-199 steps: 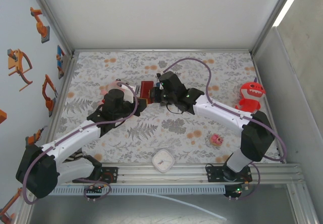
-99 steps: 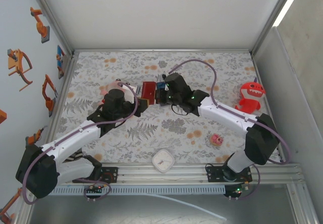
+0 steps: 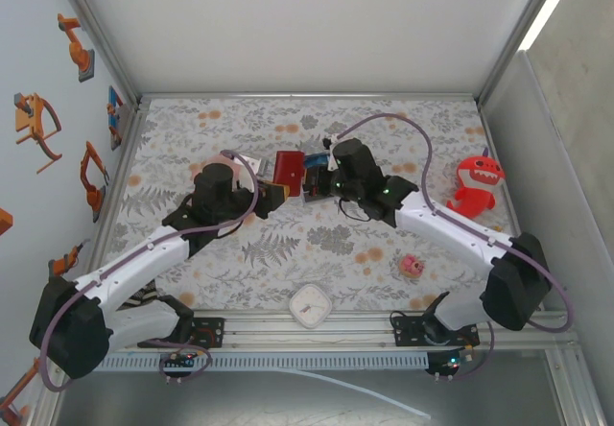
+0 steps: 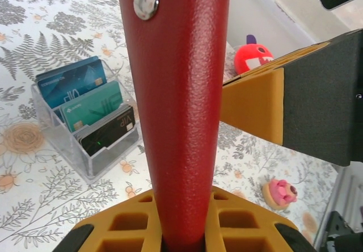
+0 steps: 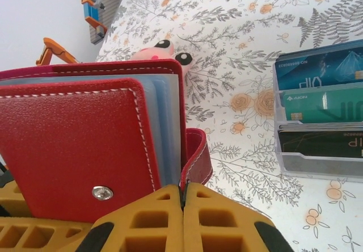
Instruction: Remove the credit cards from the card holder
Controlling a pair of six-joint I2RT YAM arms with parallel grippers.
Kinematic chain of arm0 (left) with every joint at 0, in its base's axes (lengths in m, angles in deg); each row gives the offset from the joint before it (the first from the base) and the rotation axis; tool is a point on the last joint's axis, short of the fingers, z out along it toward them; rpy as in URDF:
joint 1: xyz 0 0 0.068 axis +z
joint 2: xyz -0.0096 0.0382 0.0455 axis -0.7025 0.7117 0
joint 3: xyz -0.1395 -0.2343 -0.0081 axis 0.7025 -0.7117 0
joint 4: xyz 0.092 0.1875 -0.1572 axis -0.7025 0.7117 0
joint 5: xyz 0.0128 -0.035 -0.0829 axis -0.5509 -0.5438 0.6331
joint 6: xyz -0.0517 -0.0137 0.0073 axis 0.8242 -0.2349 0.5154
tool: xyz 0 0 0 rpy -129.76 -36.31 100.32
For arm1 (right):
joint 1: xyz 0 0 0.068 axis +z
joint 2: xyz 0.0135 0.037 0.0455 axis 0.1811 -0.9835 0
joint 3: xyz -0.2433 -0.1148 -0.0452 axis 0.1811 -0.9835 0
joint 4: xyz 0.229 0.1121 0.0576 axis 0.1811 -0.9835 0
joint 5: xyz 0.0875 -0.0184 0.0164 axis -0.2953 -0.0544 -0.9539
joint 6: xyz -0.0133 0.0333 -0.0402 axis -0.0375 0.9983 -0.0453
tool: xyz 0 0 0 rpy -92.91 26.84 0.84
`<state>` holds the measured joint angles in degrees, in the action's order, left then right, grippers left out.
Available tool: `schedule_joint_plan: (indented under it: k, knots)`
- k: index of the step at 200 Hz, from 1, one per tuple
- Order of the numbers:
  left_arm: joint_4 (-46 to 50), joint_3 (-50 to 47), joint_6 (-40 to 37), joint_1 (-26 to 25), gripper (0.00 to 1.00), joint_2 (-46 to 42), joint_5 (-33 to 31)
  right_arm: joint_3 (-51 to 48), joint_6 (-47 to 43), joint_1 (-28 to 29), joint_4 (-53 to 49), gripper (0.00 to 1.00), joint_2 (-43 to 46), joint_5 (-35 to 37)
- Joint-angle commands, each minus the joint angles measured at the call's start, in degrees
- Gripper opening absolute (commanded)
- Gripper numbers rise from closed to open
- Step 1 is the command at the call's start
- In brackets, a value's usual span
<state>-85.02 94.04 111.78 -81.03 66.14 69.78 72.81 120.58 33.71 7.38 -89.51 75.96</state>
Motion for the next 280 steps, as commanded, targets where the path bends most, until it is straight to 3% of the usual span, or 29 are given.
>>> schedule_joint_plan:
  k: [1,25,103,120,133,142,201,240,280]
  knots:
    - [-1.2,2.3,3.1,0.8,0.0,-2.2,4.8,-1.6,-1.6,-1.4,1.1,0.05,3.1,0.1]
    - [-3.0,2.0,5.2,1.9,0.0,-3.0,7.2,-3.2,-2.0,-3.2,0.7,0.15,5.5,-1.0]
    - [-7.3,1.2,9.7,4.6,0.0,-2.9,14.4,-7.8,-2.3,-7.7,3.2,0.34,10.5,-7.4]
    - [-9.1,0.9,10.9,5.1,0.0,-2.4,16.6,-8.9,-2.7,-9.0,5.7,0.48,11.3,-12.1]
    - [-9.7,1.1,11.4,5.5,0.0,-2.0,18.6,-10.2,-3.2,-9.9,8.9,0.75,12.0,-16.3]
    - [-10.5,1.2,11.8,5.9,0.0,-1.7,20.3,-11.2,-3.6,-10.5,11.3,0.84,12.4,-19.2]
    - [-11.7,3.2,13.0,6.2,0.0,0.3,27.9,-15.7,-4.5,-11.6,25.9,0.84,12.8,-34.2]
    - [-11.3,3.2,13.0,6.2,0.0,0.3,27.9,-14.9,-3.7,-11.6,28.7,0.92,10.4,-38.3]
    - [-12.0,3.3,13.4,6.3,0.0,1.0,27.9,-13.6,-3.7,-11.1,27.6,0.97,7.3,-37.0]
